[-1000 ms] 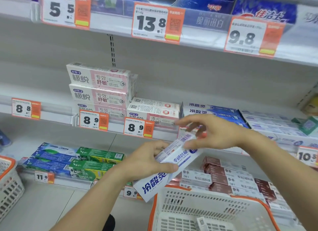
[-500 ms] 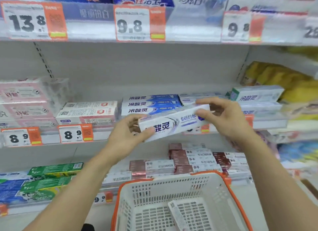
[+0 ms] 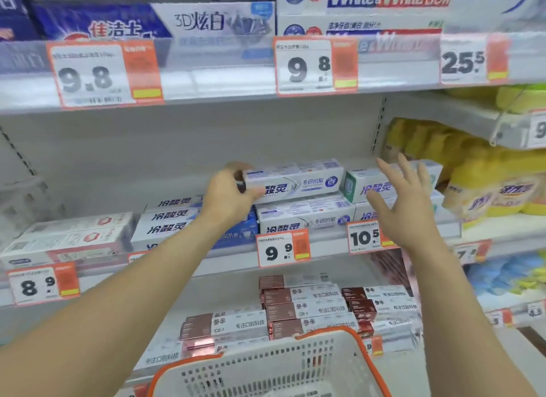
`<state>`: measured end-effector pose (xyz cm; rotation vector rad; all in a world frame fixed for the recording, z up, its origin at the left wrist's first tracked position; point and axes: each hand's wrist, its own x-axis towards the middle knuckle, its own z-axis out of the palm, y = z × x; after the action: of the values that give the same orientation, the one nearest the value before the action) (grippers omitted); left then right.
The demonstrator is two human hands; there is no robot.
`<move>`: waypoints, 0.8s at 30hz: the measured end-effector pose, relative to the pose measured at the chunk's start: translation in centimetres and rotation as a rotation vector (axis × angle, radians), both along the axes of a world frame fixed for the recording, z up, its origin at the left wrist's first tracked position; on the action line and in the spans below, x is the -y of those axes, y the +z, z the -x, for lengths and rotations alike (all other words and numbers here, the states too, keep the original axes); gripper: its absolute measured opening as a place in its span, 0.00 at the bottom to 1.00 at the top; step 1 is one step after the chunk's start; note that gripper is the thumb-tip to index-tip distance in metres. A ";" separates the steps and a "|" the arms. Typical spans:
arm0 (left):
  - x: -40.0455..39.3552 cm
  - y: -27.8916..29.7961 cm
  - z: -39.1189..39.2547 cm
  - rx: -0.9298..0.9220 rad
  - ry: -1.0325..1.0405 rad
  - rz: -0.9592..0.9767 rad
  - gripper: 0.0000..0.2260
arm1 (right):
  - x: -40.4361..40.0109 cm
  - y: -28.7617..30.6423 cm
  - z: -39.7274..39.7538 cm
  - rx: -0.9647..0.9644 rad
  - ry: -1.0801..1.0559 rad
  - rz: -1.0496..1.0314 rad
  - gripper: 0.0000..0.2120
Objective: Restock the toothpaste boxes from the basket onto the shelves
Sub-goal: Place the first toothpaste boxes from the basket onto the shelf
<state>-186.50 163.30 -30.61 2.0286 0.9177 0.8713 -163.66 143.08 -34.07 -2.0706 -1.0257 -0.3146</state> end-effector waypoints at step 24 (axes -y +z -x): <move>-1.9 -0.3 -1.8 -0.222 -0.174 -0.104 0.18 | -2.6 -2.1 0.5 0.005 -0.217 -0.214 0.26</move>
<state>-184.66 165.24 -30.91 2.2913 0.8120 0.6194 -164.19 145.64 -36.16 -1.9875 -0.7353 -0.5173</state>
